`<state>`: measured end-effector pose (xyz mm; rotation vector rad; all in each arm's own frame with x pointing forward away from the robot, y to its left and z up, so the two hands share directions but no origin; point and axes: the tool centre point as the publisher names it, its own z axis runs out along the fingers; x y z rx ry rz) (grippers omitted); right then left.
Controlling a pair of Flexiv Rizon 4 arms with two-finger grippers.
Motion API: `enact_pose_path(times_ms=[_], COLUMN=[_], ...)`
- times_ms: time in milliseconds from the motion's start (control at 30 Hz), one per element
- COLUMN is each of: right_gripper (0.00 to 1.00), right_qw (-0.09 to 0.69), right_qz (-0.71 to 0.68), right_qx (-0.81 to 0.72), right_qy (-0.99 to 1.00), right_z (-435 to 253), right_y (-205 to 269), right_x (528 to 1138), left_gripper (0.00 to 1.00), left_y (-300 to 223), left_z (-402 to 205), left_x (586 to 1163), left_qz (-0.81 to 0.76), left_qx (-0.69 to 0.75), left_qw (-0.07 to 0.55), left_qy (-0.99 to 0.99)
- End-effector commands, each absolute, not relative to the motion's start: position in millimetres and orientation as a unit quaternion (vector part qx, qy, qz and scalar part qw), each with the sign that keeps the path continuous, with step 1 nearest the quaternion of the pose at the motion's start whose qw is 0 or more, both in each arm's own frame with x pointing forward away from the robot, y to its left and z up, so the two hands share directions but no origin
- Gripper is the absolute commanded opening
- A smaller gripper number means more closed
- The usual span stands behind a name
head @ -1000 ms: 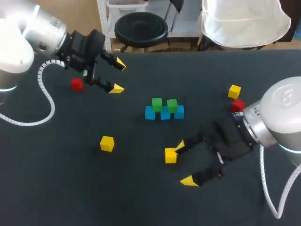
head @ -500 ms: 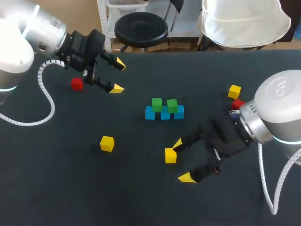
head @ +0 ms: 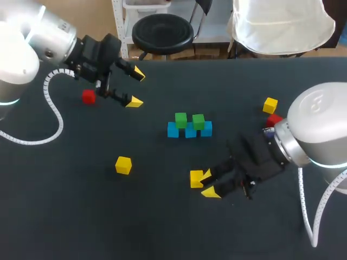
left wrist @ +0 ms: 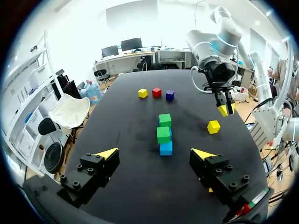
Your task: Place the blue cubes, place green cubes on the blue cubes, place the yellow cubes on the green cubes, then place the red cubes on the yellow cubes, and place purple cube on the red cubes.
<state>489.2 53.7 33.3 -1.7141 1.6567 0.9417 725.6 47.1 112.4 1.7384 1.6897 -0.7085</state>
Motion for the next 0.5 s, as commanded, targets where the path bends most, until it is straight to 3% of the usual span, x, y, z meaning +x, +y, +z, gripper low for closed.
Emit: enact_pose_path(times_ms=[33,500], right_gripper=[1.00,1.00], right_qw=[0.291,0.289], right_qz=[0.347,0.355], right_qx=[-0.640,-0.647], right_qy=[0.621,0.611], right_z=[40.2,31.8], right_y=[51.1,49.2], right_x=[484.6,509.4], left_gripper=[1.00,1.00], left_y=[47.0,47.0], left_z=[112.4,112.4], left_x=[726.5,726.5], left_qz=[-0.268,-0.268], left_qx=[0.656,0.656], left_qw=[0.302,0.302], left_qy=[0.638,0.638])
